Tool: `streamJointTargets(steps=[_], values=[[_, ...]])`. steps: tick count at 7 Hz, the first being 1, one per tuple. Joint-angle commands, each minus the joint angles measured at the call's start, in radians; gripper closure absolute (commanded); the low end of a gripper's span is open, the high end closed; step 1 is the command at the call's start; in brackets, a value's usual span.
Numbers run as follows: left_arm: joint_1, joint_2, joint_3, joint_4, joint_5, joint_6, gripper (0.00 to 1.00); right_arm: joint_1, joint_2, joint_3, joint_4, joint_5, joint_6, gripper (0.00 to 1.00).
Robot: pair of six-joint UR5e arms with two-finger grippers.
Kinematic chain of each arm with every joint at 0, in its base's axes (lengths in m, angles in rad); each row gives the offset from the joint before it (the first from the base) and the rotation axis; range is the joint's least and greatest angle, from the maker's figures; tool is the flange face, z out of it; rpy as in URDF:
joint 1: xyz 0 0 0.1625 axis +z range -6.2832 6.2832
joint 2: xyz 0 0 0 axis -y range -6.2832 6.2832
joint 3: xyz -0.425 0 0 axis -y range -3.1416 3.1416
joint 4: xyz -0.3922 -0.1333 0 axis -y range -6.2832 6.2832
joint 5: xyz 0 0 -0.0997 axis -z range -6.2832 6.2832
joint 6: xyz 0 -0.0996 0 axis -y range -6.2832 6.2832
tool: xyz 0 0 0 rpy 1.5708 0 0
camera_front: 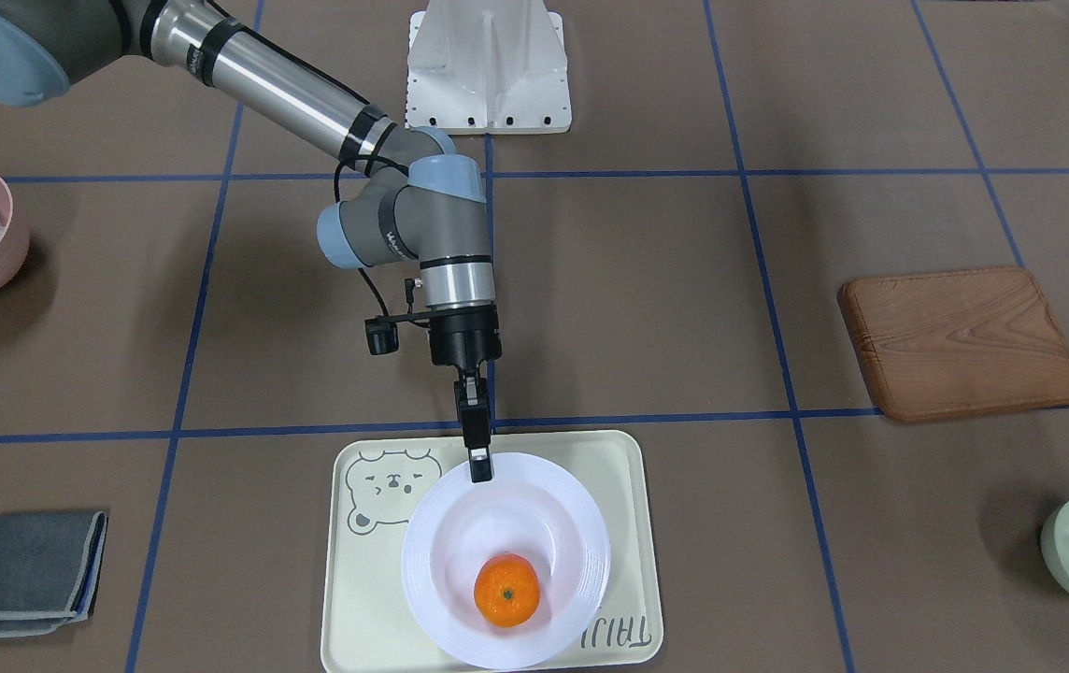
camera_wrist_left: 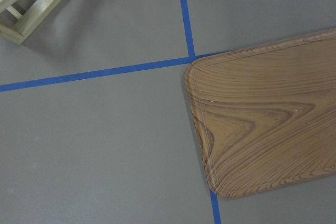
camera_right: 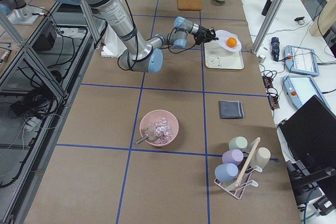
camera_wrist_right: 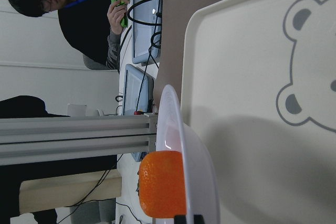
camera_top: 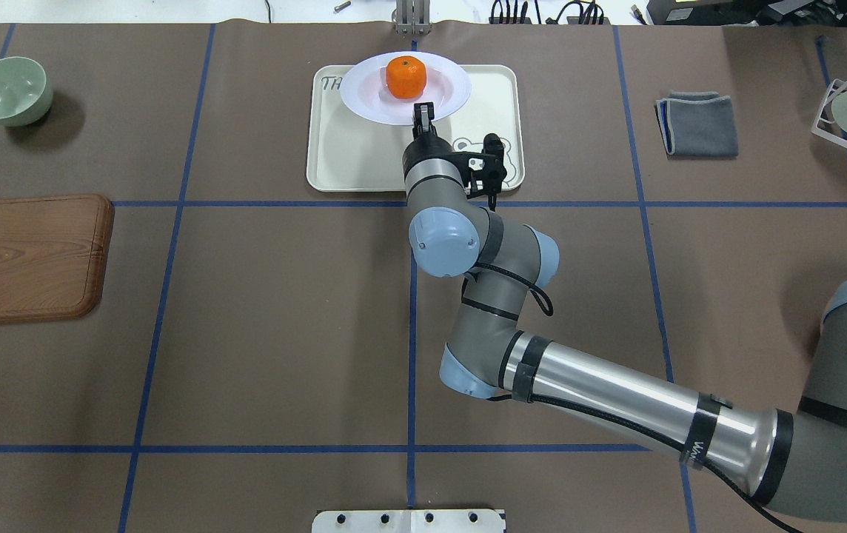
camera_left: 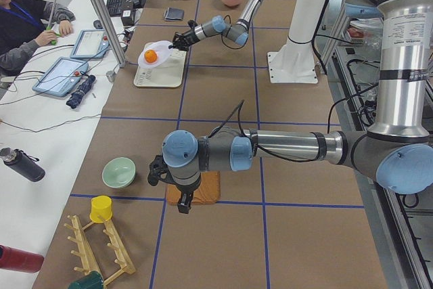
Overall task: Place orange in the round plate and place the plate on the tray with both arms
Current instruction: 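Carry the plate with the orange onto the cream bear tray with the right gripper, then open the right gripper to release the plate on the tray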
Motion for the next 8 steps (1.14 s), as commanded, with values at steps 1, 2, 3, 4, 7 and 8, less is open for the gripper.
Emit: streamJointTargets(steps=[1,2,3,4,7,8], values=[[0.0,-0.002,-0.001,0.0,0.0,0.0,0.02,0.003,0.02,-0.066,-0.003,0.003,0.019,1.0],[0.0,0.001,-0.007,0.0,0.0,0.0,0.02,0.001,0.018,-0.054,-0.006,0.009,-0.028,0.54],[0.0,0.0,-0.005,0.0,0.0,0.0,0.02,-0.021,-0.013,0.01,-0.007,0.067,-0.206,0.01],[0.0,0.0,-0.007,0.0,0.0,0.0,0.02,-0.035,-0.076,0.12,-0.007,0.095,-0.346,0.0],[0.0,0.003,-0.005,0.0,0.0,0.0,0.02,0.027,-0.166,0.456,-0.455,0.464,-0.786,0.0],[0.0,0.003,-0.005,0.0,0.0,0.001,0.02,0.067,-0.178,0.496,-0.565,0.565,-0.973,0.0]])
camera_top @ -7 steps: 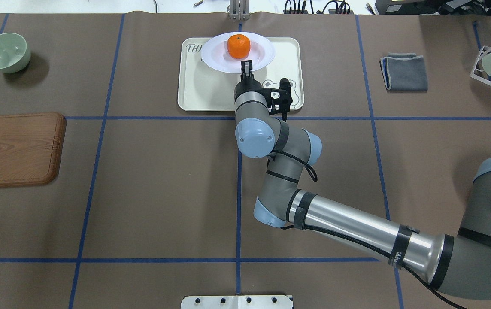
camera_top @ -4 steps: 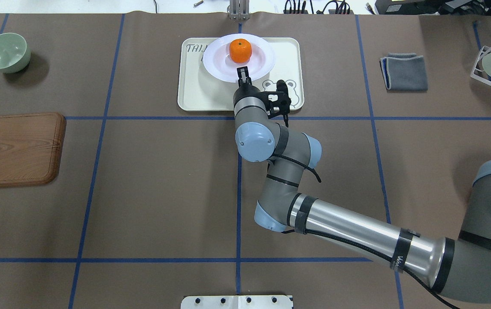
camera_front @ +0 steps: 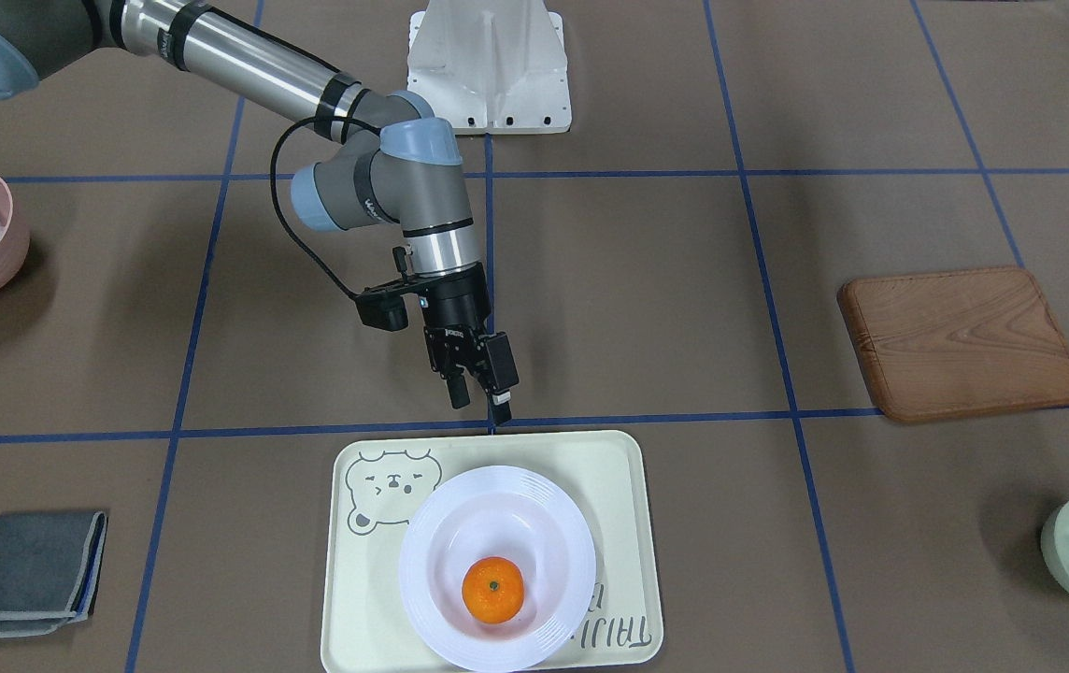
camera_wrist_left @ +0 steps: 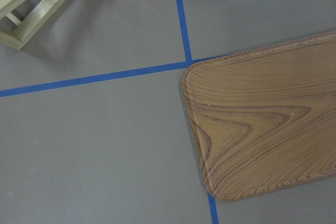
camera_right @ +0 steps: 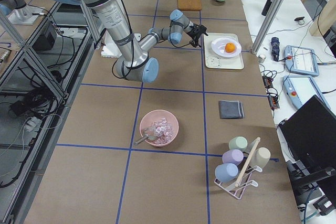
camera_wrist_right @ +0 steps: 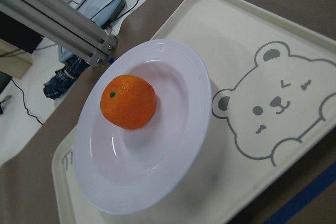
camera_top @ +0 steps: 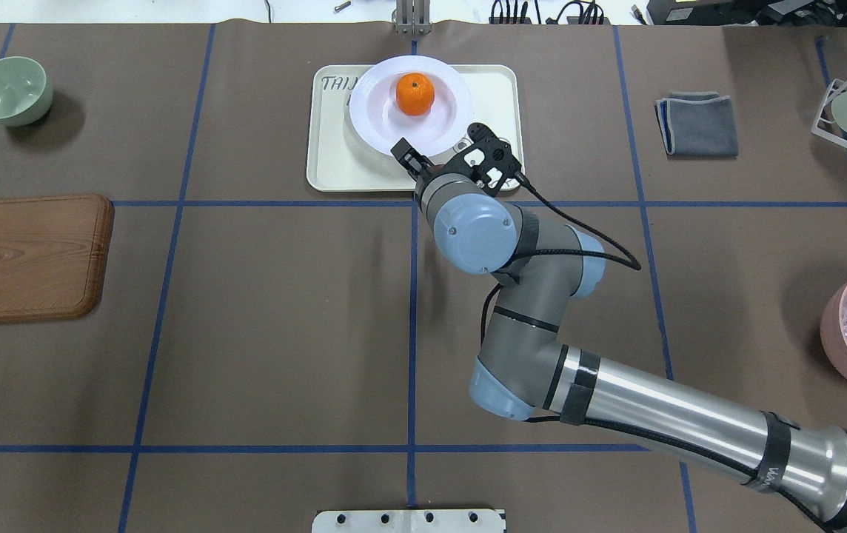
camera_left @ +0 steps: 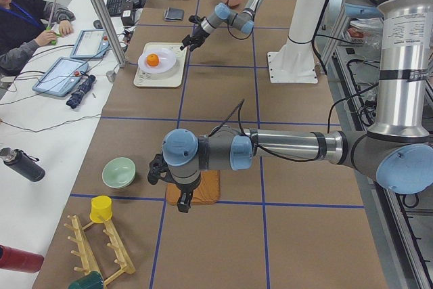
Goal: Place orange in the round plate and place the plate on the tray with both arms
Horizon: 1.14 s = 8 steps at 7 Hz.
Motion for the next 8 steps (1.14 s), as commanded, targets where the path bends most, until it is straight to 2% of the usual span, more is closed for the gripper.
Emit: streamJointTargets(steps=[1,2,4,6,7,8], values=[[0.0,0.001,0.0,0.0,0.0,0.001,0.02,0.094,-0.077,0.128,-0.237,0.225,-0.416,0.0],[0.0,0.001,0.0,0.0,0.0,0.001,0.02,0.173,-0.132,0.2,-0.337,0.346,-0.641,0.0],[0.0,0.004,0.002,0.0,0.0,0.003,0.02,0.357,-0.195,0.303,-0.547,0.521,-1.062,0.0],[-0.002,0.014,0.002,0.0,0.003,0.001,0.02,0.622,-0.342,0.332,-0.585,0.757,-1.502,0.0],[-0.003,0.027,-0.017,0.002,0.002,0.003,0.02,0.753,-0.414,0.325,-0.589,0.847,-1.685,0.0],[-0.003,0.027,-0.02,0.002,0.002,0.001,0.02,0.847,-0.47,0.32,-0.615,0.875,-1.819,0.0]])
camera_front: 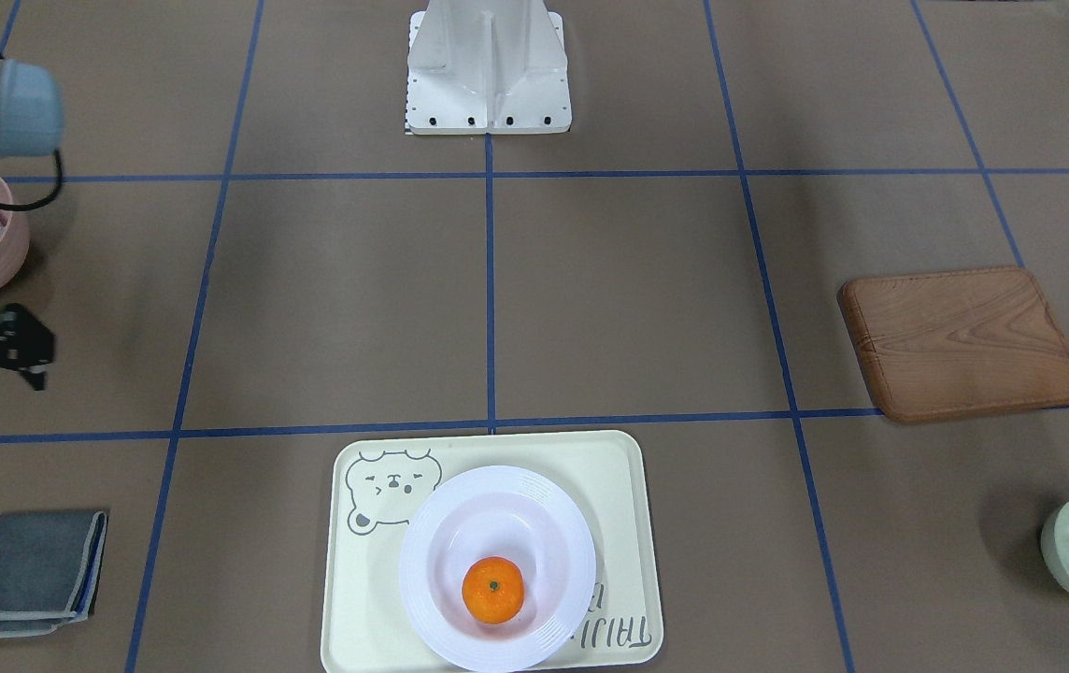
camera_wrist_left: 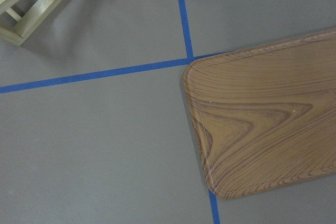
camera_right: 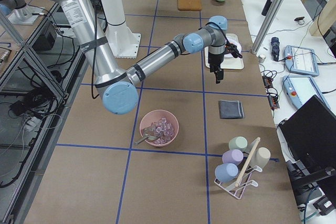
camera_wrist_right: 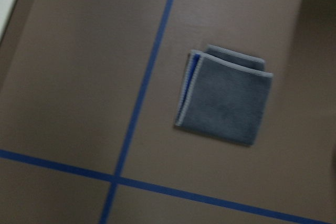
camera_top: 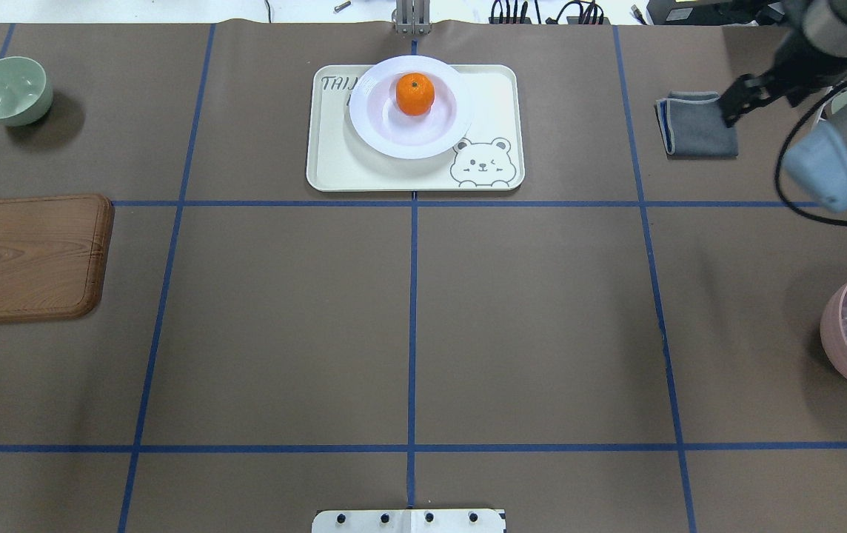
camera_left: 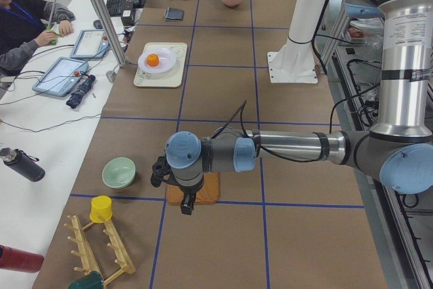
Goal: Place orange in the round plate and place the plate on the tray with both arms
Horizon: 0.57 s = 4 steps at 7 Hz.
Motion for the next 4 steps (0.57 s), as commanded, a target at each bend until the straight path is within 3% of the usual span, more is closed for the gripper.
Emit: streamJointTargets(steps=[1,3,4], values=[[0.001,0.005,-0.009,0.001,0.0,0.001,0.02,0.204,-0.123,-0.011,-0.068,0.094,-0.293,0.0],[0.001,0.005,-0.009,0.001,0.0,0.001,0.02,0.289,-0.273,-0.012,-0.084,0.176,-0.366,0.0],[0.001,0.005,-0.009,0.001,0.0,0.001,0.02,0.298,-0.328,-0.004,-0.079,0.168,-0.366,0.0]])
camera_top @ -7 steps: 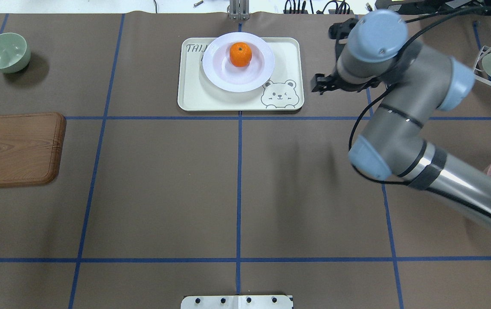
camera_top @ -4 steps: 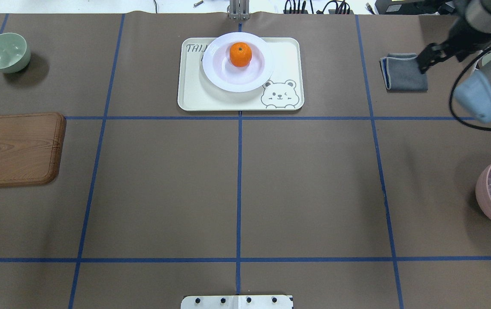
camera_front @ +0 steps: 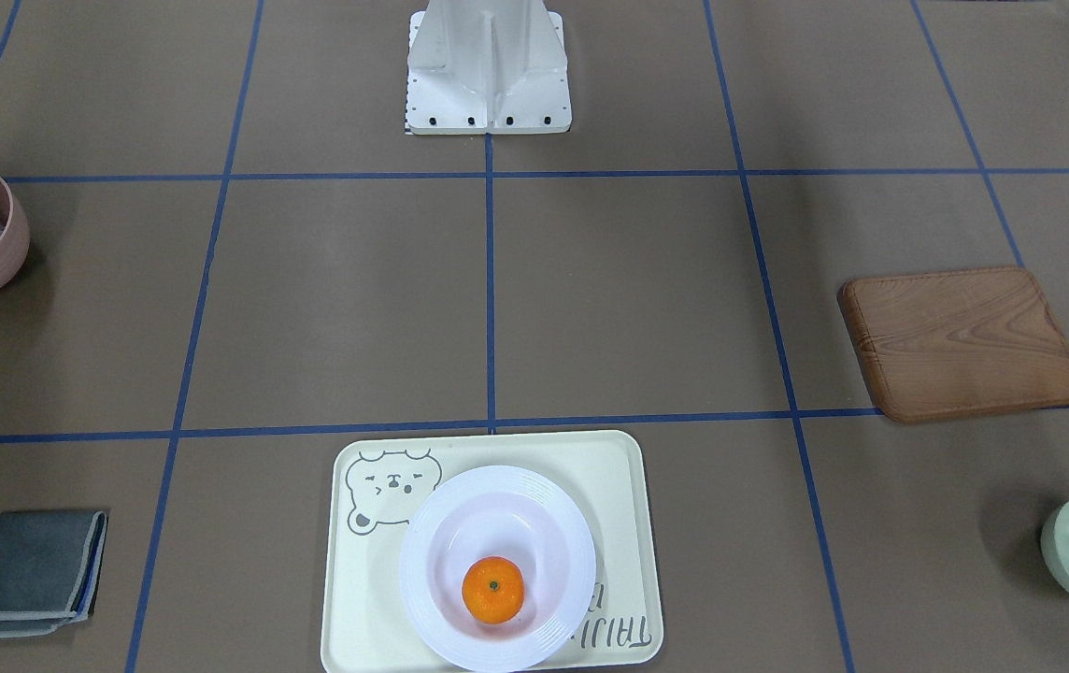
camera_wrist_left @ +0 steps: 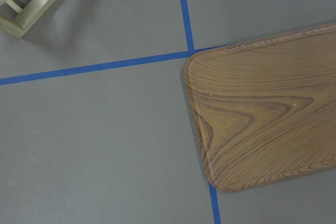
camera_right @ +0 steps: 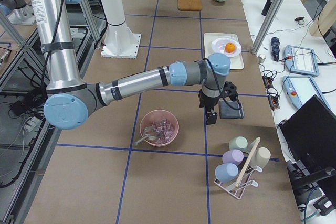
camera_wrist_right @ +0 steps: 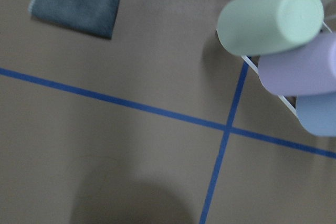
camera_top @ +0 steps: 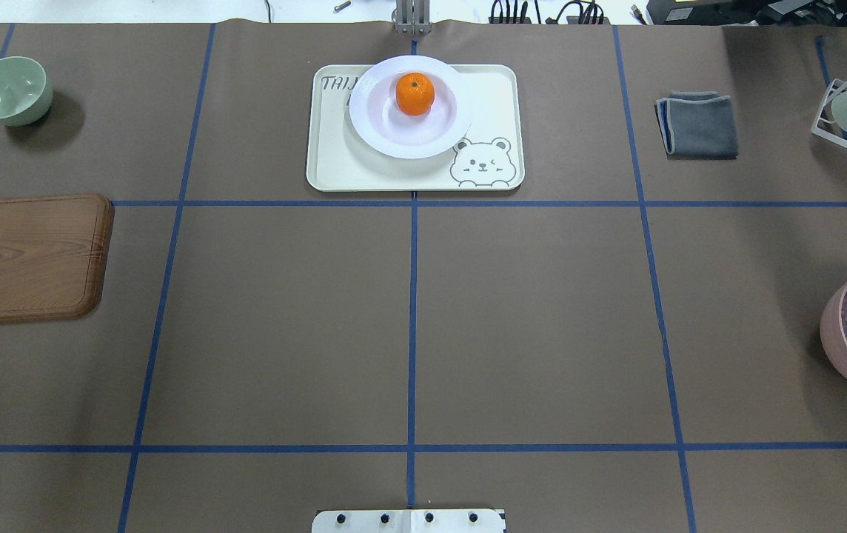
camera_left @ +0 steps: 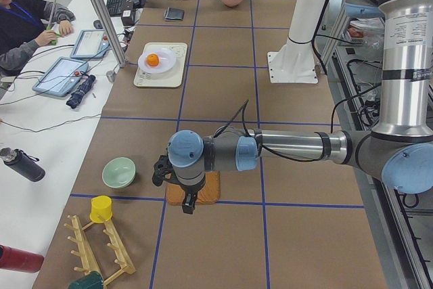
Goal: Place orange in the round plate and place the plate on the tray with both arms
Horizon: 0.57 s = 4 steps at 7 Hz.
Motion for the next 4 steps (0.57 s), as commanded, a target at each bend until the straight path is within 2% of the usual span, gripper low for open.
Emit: streamJointTargets(steps=[1,4], values=[[0.0,0.0,0.0,0.0,0.0,0.0,0.02,0.028,-0.1,0.007,0.002,0.004,-0.015,0.0],[0.0,0.0,0.0,0.0,0.0,0.0,0.02,0.028,-0.131,0.005,0.002,-0.004,-0.009,0.0]])
